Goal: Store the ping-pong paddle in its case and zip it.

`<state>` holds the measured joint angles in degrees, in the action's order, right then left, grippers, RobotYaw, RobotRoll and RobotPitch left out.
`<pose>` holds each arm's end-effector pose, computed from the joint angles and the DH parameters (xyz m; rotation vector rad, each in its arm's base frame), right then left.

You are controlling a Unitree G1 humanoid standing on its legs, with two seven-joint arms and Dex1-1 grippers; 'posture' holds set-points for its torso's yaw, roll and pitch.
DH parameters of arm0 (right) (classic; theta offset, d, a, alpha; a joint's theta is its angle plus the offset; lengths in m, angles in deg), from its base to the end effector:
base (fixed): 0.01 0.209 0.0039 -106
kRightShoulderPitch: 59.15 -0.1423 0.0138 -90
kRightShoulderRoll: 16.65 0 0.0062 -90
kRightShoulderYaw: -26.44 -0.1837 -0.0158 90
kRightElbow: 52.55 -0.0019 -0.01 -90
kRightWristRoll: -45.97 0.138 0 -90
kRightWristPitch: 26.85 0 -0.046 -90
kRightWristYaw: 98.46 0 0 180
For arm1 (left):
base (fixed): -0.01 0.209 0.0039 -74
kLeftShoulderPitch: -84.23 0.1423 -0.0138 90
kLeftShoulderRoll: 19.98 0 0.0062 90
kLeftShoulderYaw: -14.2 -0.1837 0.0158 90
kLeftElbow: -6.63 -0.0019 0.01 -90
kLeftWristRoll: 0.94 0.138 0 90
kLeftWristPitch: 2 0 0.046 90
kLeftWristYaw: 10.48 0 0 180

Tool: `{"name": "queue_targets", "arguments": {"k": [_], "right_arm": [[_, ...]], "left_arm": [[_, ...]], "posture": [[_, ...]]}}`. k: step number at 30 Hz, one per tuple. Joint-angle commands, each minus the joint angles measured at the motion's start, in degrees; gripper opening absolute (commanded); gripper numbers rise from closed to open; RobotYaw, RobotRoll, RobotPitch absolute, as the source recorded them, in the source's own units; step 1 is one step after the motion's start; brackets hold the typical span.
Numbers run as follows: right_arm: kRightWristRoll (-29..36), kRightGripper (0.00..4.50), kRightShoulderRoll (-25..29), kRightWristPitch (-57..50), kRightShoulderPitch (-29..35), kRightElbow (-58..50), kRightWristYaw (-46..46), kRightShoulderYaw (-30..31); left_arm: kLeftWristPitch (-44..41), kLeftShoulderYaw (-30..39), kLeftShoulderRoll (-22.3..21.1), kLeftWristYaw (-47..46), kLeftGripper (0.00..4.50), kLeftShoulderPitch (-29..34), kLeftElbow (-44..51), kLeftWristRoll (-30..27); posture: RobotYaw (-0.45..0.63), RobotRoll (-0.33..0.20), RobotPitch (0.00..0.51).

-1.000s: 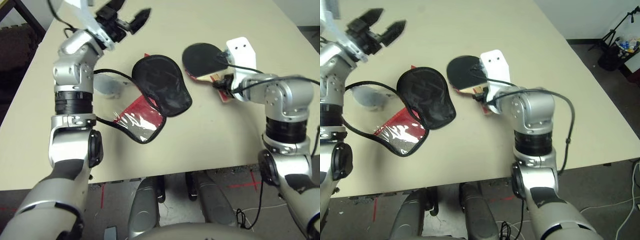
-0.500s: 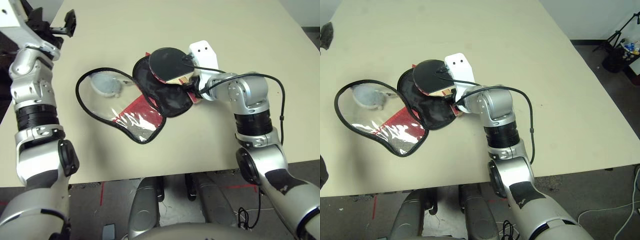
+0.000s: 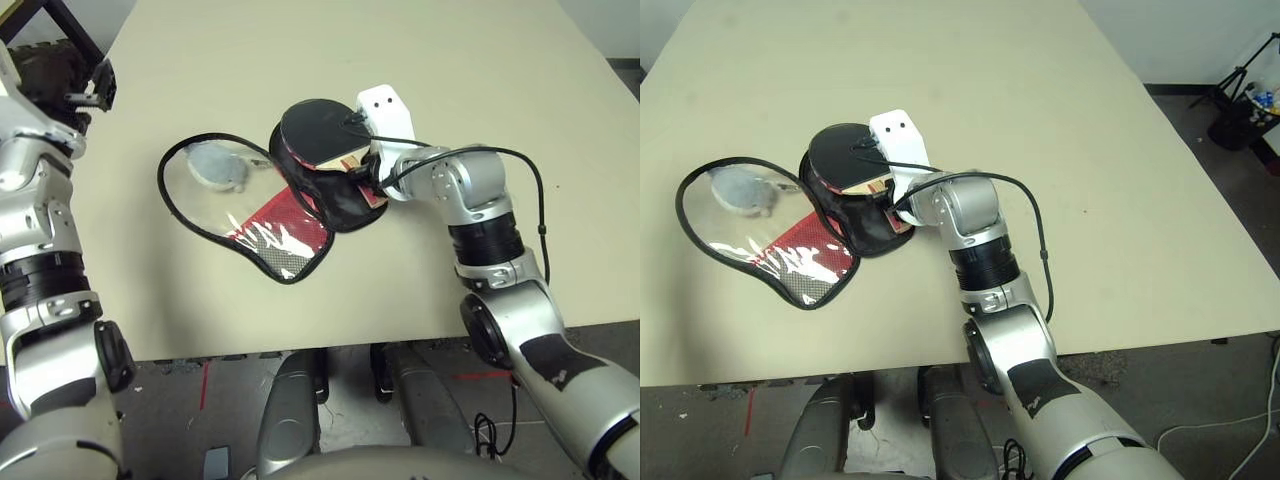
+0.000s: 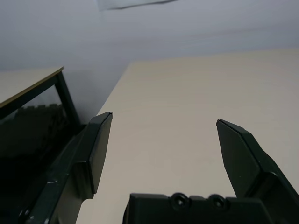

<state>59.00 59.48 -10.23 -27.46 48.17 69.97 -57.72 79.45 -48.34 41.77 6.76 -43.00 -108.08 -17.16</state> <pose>0.3103 -0.0622 0.2169 -0.1254 0.5263 0.5948 0.2582 0.3571 0.2312 0.1783 -0.3250 0.2479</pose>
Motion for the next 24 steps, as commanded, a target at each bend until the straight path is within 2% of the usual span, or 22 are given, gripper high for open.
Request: {"name": "queue_targets", "arguments": {"k": [1, 7, 9, 14, 17, 22, 24], "right_arm": [[0.06, 2.18, -0.91, 1.26, -0.01, 0.06, -0.51, 0.33], [0.61, 4.02, -0.80, 1.49, 1.13, -1.59, -1.54, 0.21], [0.86, 4.49, -0.67, 2.06, 1.78, -2.59, -2.19, 0.15], [0.88, 4.49, 0.99, 4.36, 2.50, -4.00, -3.63, -0.70], [0.65, 4.49, 1.77, 5.52, 2.34, -3.97, -3.31, -1.94], [-0.31, 4.49, 4.70, 9.04, 1.75, -2.57, -2.34, -5.03], [-0.48, 4.49, 7.34, 9.23, 1.50, -2.11, -1.89, -7.59]], "left_arm": [[-0.81, 1.48, -1.38, -0.12, 4.50, 1.31, -0.79, -0.25], [-0.24, 1.15, -2.69, -0.41, 4.50, 0.91, -6.96, 0.96], [-0.33, 0.68, -3.39, -0.25, 4.50, 0.83, -9.51, 1.54], [-0.35, -1.62, -5.26, 2.46, 4.50, 2.66, -15.41, 3.38], [-3.46, -4.00, -6.31, 5.86, 4.50, 4.77, -16.89, 4.37], [-15.02, -8.73, -6.88, 14.58, 4.50, 9.86, -11.06, 3.01], [-23.94, -10.29, -6.64, 19.38, 4.50, 10.94, -3.55, -0.77]], "posture": [[0.05, 0.000, 0.245], [0.03, 0.000, 0.243], [0.03, 0.000, 0.240], [0.01, 0.000, 0.233], [0.00, 0.000, 0.231], [0.00, 0.000, 0.233], [-0.01, 0.000, 0.234]]}}
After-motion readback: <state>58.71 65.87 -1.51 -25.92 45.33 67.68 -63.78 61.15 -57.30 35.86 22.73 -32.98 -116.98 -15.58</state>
